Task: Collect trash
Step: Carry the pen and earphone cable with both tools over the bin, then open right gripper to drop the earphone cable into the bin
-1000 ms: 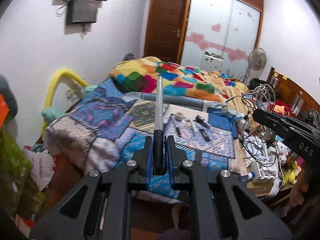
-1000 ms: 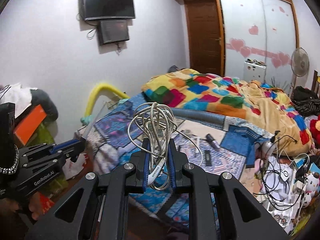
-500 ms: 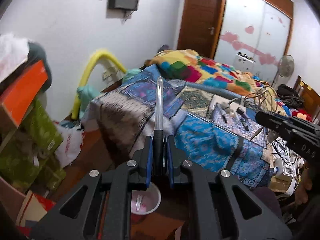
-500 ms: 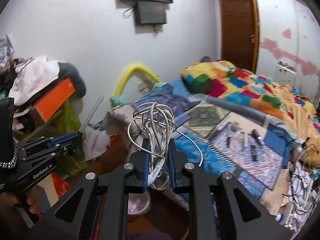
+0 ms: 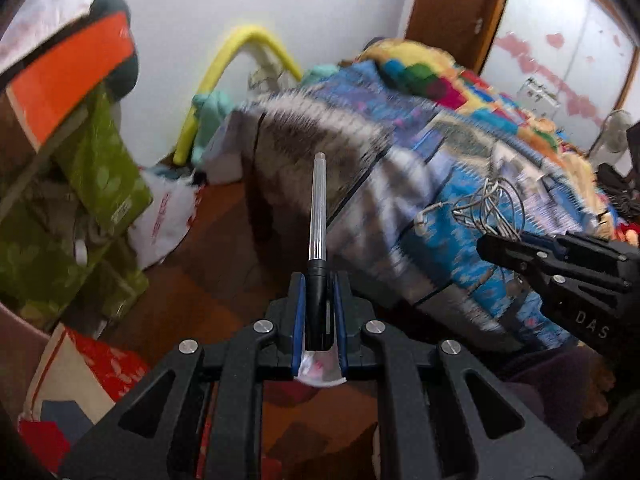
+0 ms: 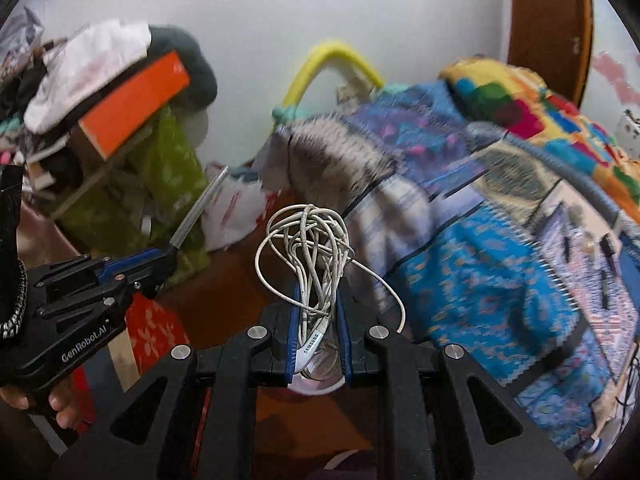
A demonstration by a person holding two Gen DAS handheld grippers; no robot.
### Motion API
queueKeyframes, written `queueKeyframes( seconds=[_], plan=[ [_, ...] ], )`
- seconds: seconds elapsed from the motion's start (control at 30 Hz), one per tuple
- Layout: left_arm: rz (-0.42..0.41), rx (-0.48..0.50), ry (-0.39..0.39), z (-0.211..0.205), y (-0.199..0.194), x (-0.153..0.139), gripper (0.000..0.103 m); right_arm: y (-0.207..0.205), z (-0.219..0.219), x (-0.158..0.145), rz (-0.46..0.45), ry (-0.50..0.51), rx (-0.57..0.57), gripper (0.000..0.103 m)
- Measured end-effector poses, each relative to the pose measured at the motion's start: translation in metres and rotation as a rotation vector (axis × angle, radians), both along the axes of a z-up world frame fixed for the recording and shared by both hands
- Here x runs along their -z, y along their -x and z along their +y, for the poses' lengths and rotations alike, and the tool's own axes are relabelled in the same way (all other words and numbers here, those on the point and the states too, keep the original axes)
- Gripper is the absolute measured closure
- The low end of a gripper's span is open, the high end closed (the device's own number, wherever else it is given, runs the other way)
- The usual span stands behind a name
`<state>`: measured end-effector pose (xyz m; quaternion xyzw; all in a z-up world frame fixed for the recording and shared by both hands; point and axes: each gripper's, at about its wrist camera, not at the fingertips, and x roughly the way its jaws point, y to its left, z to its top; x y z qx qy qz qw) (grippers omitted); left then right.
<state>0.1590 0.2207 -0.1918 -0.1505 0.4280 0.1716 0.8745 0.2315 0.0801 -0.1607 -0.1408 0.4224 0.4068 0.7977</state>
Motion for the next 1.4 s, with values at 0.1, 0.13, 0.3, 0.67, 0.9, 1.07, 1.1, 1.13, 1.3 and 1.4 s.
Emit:
queueKeyframes(
  seconds=[0.1, 0.13, 0.3, 0.67, 0.9, 1.07, 1.1, 1.13, 1.3, 1.4],
  plan=[
    [0.06, -0.021, 0.055, 0.007, -0.001, 0.035, 0.09, -0.005, 0.017, 0.027, 0.04, 0.052, -0.027, 0.088],
    [0.077, -0.023, 0.067, 0.008, -0.002, 0.043, 0.09, -0.006, 0.023, 0.036, 0.061, 0.068, -0.034, 0.088],
    [0.185, -0.04, 0.129, 0.01, -0.005, 0.098, 0.09, -0.018, 0.041, 0.083, 0.155, 0.154, -0.065, 0.088],
    [0.341, -0.058, 0.212, 0.012, -0.013, 0.17, 0.09, -0.032, 0.073, 0.174, 0.314, 0.344, -0.147, 0.082],
    [0.354, -0.073, 0.264, 0.018, -0.027, 0.185, 0.09, -0.046, 0.084, 0.198, 0.431, 0.366, -0.138, 0.072],
    [0.368, -0.082, 0.287, 0.021, -0.038, 0.196, 0.09, -0.053, 0.082, 0.197, 0.428, 0.382, -0.136, 0.07],
    [0.369, -0.086, 0.291, 0.021, -0.04, 0.197, 0.09, -0.054, 0.082, 0.198, 0.426, 0.39, -0.135, 0.068],
    [0.368, -0.091, 0.296, 0.022, -0.042, 0.199, 0.09, -0.054, 0.081, 0.197, 0.422, 0.391, -0.134, 0.062],
    [0.36, -0.09, 0.337, 0.024, -0.052, 0.204, 0.09, -0.059, 0.072, 0.189, 0.405, 0.378, -0.117, 0.059],
    [0.369, -0.097, 0.327, 0.022, -0.06, 0.208, 0.09, -0.059, 0.065, 0.182, 0.382, 0.375, -0.114, 0.059]
  ],
)
